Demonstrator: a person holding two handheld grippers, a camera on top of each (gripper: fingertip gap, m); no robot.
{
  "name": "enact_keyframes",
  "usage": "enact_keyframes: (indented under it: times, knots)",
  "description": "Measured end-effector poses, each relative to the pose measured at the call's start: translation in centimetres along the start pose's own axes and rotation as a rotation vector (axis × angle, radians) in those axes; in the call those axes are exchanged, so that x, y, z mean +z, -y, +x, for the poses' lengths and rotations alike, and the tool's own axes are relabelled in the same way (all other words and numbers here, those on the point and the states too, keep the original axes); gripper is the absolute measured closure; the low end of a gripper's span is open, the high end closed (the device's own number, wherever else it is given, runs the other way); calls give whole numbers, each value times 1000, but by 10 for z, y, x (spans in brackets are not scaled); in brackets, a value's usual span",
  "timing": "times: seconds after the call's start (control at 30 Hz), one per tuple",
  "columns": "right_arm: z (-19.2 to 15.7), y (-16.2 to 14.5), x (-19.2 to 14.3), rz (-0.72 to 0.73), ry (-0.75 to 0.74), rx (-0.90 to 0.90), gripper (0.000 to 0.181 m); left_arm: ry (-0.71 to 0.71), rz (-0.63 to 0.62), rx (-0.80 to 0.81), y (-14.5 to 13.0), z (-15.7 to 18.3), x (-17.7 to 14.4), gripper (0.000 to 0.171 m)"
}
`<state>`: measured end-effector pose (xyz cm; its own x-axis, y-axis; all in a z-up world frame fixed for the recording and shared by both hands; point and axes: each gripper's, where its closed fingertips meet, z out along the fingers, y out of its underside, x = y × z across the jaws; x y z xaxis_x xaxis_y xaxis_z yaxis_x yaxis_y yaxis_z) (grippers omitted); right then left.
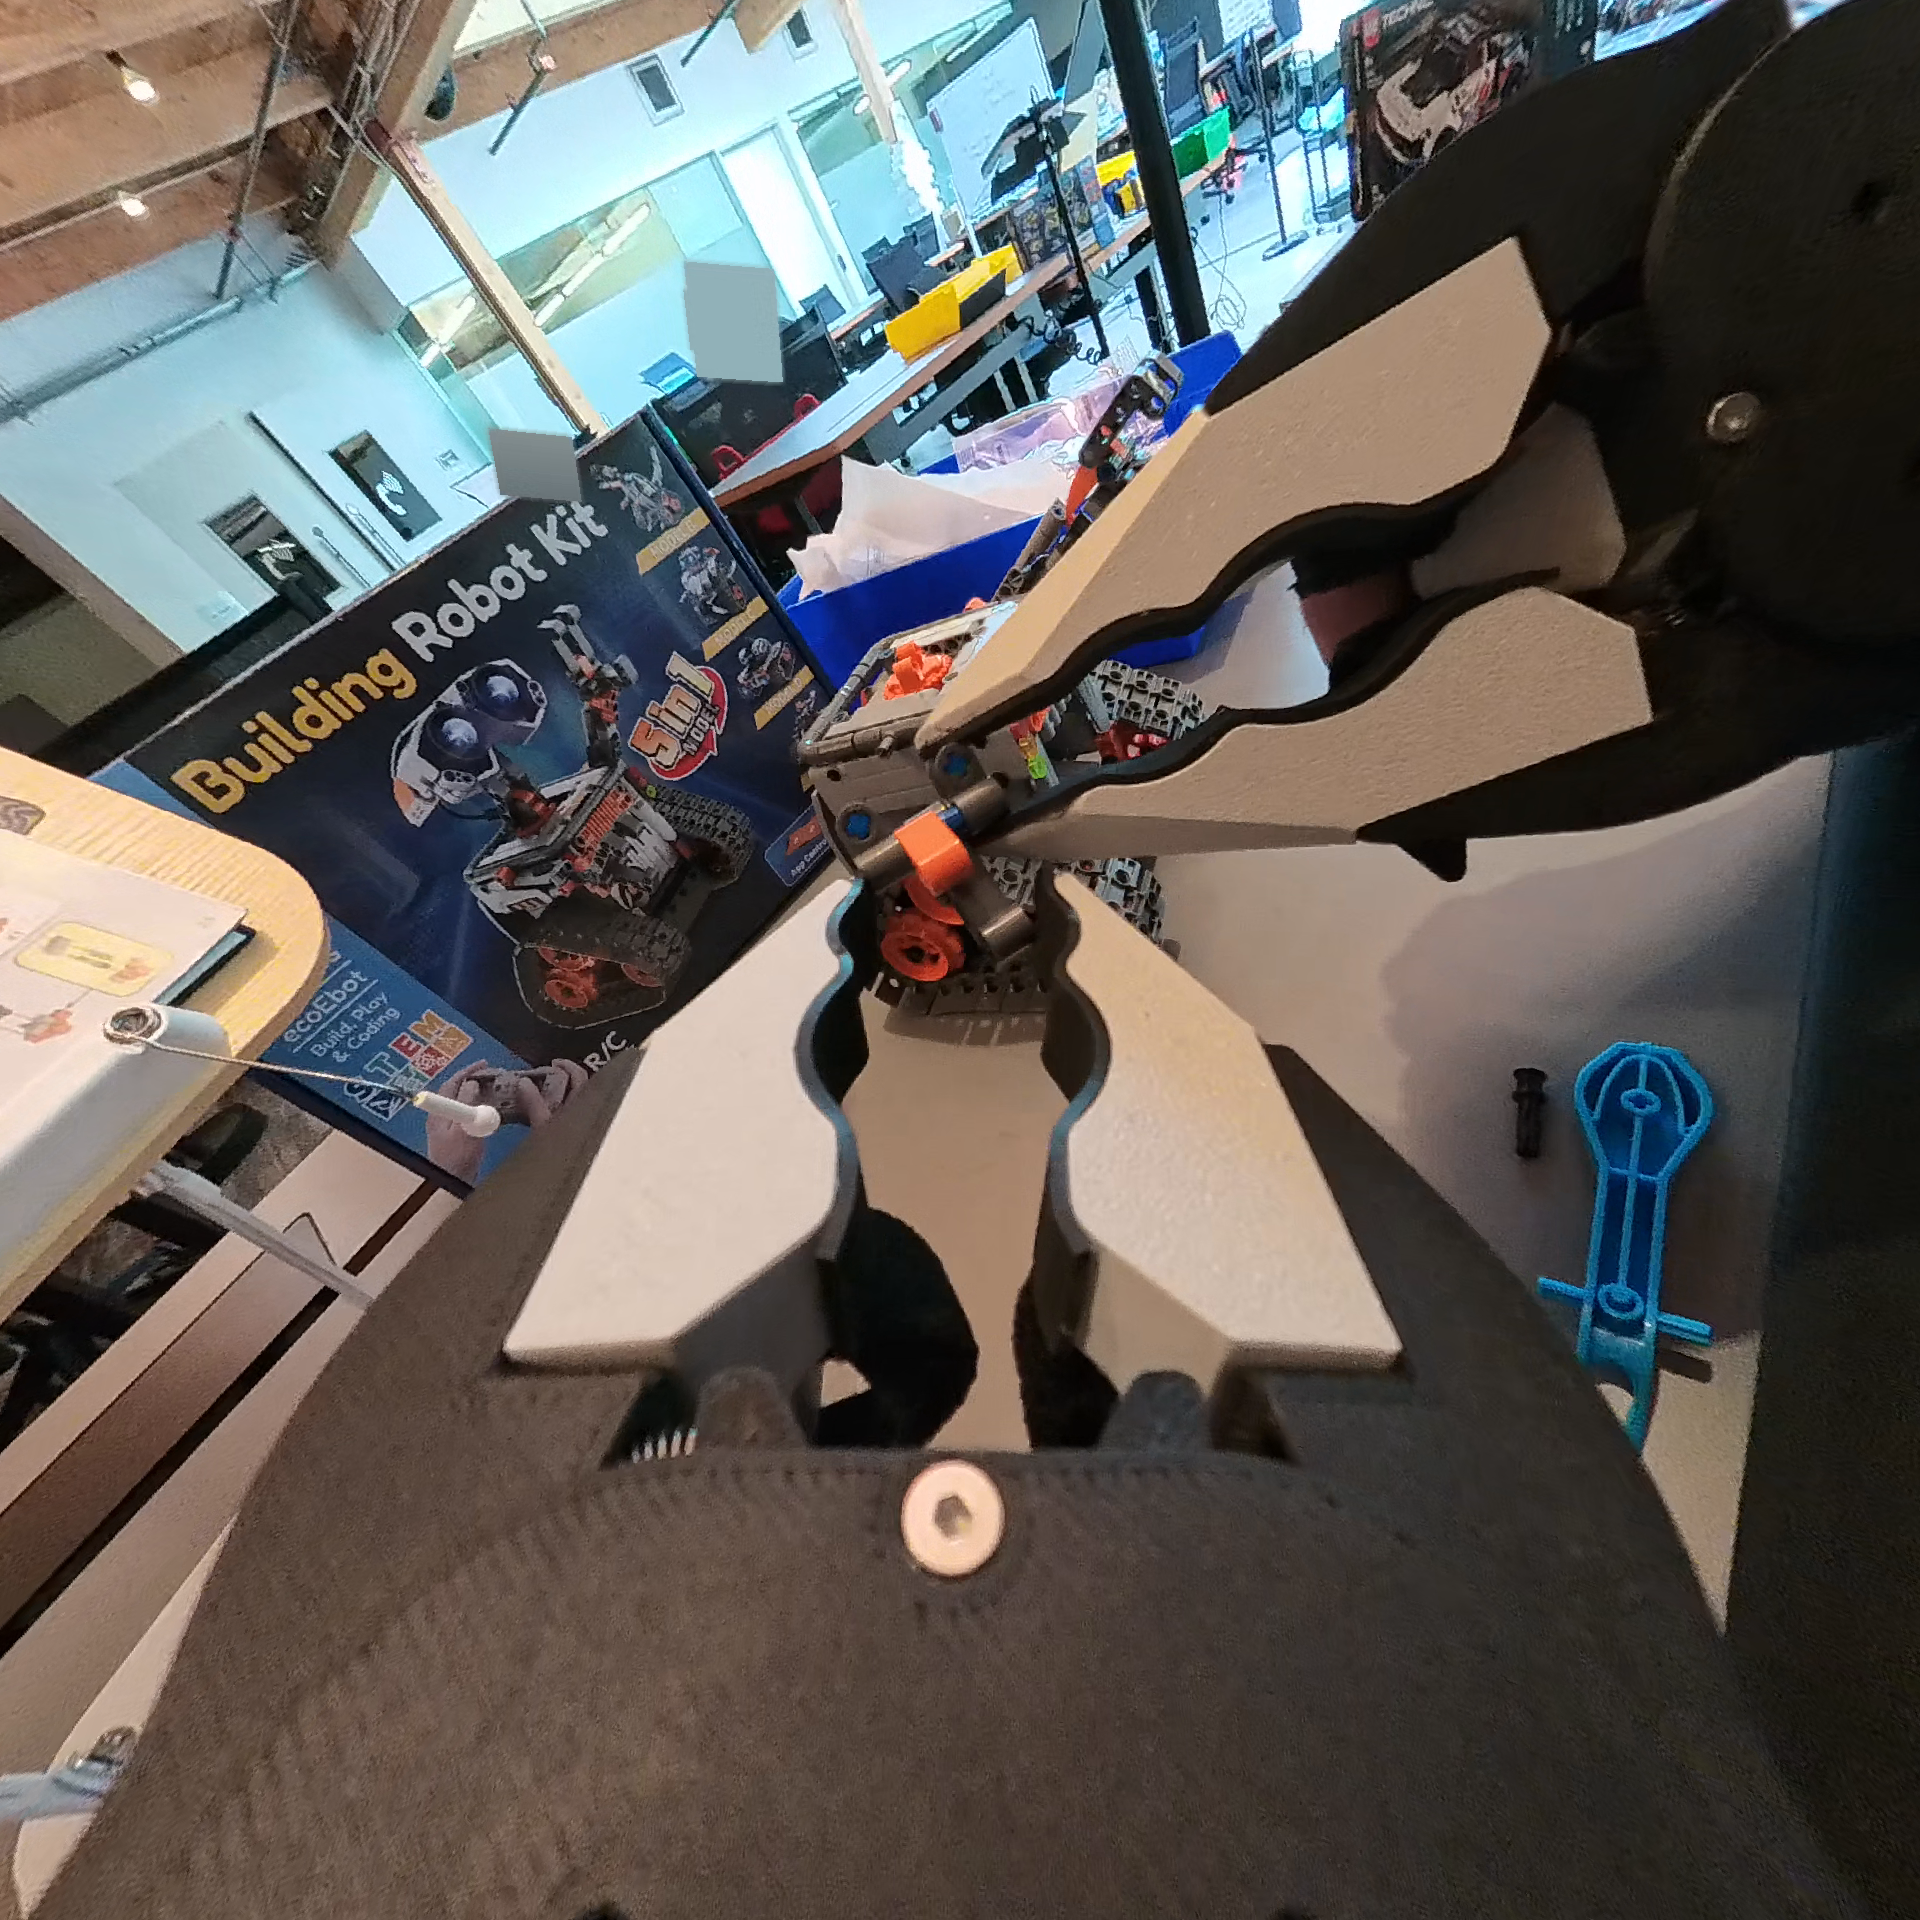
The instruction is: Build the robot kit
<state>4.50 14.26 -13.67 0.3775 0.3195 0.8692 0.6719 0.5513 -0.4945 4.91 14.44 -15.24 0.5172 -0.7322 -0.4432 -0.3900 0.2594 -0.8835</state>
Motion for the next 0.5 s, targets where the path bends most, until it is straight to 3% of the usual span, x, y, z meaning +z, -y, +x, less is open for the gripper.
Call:
enact_keyframes:
  times: [0.23, 0.4, 0.43, 0.47, 0.5]
  knots:
    - [-2, -2, 4, -11, 9, -13, 171, 0, -10, 47, -4, -2, 2, 147]
    - [2, 3, 1, 58, 50, 33, 168, -20, 1, 79, 0, -6, -2, 146]
    - [0, 2, -1, 64, 78, 47, 166, -20, 0, 78, -1, -7, -2, 149]
    - [-3, 2, -3, 81, 120, 57, 163, -24, 6, 75, -2, -9, -3, 167]
    - [-6, 3, -5, 98, 152, 70, 162, -47, -2, 87, -4, -7, -4, 167]
